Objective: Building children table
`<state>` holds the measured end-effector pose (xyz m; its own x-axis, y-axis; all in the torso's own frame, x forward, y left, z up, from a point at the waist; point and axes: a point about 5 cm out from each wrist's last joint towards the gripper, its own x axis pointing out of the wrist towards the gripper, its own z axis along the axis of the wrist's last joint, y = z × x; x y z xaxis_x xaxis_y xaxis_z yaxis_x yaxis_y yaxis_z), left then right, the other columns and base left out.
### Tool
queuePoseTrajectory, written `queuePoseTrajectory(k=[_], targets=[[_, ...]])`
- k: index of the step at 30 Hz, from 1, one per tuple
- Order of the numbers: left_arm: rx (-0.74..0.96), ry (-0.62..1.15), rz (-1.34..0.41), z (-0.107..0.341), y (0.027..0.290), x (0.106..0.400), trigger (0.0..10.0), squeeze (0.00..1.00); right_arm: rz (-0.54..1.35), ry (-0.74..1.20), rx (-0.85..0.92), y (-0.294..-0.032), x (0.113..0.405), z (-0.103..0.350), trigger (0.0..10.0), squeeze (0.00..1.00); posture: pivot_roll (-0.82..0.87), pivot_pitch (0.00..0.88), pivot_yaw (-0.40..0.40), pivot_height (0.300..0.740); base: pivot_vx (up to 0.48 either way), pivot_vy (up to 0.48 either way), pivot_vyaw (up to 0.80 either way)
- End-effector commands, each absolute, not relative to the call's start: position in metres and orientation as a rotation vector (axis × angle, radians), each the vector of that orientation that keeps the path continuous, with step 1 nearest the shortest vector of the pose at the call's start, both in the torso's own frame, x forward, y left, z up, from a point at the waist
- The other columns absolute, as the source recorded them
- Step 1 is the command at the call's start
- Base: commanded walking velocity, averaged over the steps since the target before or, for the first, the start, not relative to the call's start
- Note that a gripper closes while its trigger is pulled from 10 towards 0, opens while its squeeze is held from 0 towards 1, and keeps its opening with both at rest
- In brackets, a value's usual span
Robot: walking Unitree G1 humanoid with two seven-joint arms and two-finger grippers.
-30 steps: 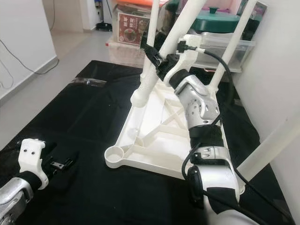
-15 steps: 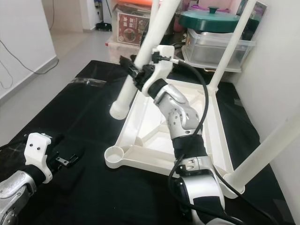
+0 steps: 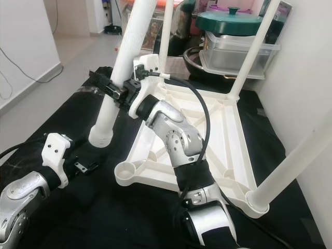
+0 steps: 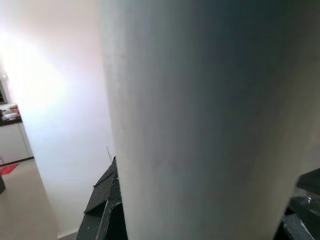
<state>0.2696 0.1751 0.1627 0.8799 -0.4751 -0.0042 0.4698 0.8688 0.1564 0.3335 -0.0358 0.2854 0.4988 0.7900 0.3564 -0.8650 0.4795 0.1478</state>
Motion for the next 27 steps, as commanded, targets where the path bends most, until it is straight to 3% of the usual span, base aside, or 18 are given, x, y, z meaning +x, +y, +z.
queuePoseTrajectory(k=[1,17,18,27], targets=[[0.169,-0.046,-0.506,0.167,0.174,0.278,10.0,0.0,1.083,-0.256,0.328,-0.029,0.323,0.284,0.0,0.0,0.13,0.0,-0.08,0.74,0.0,0.0,0.0],[0.168,-0.107,-0.55,0.182,0.153,0.299,10.0,0.0,1.168,-0.24,0.282,-0.013,0.304,0.274,0.0,0.0,0.13,0.0,-0.073,0.74,0.0,0.0,0.0],[0.172,-0.108,-0.561,0.181,0.153,0.299,0.0,0.0,1.173,-0.24,0.282,-0.012,0.302,0.274,0.0,0.0,0.12,0.0,-0.071,0.74,0.0,0.0,0.0],[0.216,-0.123,-0.582,0.18,0.153,0.297,0.0,0.0,1.172,-0.226,0.279,-0.011,0.298,0.271,0.0,0.0,0.13,0.0,-0.079,0.74,0.0,0.0,0.0]])
